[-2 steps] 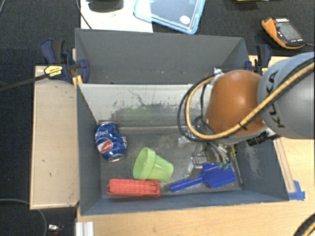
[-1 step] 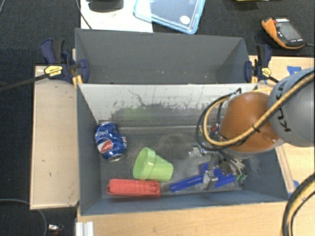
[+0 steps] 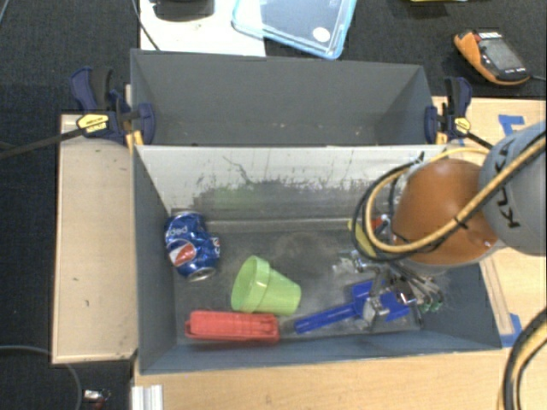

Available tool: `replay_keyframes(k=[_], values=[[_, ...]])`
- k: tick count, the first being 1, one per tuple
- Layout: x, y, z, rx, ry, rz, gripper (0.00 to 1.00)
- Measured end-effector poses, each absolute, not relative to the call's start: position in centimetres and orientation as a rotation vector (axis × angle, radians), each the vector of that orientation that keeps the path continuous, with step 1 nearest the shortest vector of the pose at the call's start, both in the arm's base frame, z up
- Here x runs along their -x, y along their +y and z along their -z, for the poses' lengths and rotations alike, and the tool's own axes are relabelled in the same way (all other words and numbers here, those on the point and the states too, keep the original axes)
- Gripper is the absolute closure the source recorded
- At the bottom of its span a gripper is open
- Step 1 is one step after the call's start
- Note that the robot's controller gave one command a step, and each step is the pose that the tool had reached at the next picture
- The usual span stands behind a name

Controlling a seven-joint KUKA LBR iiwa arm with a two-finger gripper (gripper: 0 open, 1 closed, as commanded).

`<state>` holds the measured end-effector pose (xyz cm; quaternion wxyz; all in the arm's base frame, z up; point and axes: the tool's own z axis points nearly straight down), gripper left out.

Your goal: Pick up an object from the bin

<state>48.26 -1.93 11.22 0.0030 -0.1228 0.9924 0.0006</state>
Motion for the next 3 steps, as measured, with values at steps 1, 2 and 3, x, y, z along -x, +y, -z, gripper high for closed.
replay_keyframes(k=[1,2,3], values=[[-48.0,2.9,-10.0,0.544,3.096,-0.001,0.00],[-49.2,-6.6,-7.5,0.582,3.078,0.004,0.00],[-49.5,-8.5,-7.1,0.758,3.043,-0.006,1.00]])
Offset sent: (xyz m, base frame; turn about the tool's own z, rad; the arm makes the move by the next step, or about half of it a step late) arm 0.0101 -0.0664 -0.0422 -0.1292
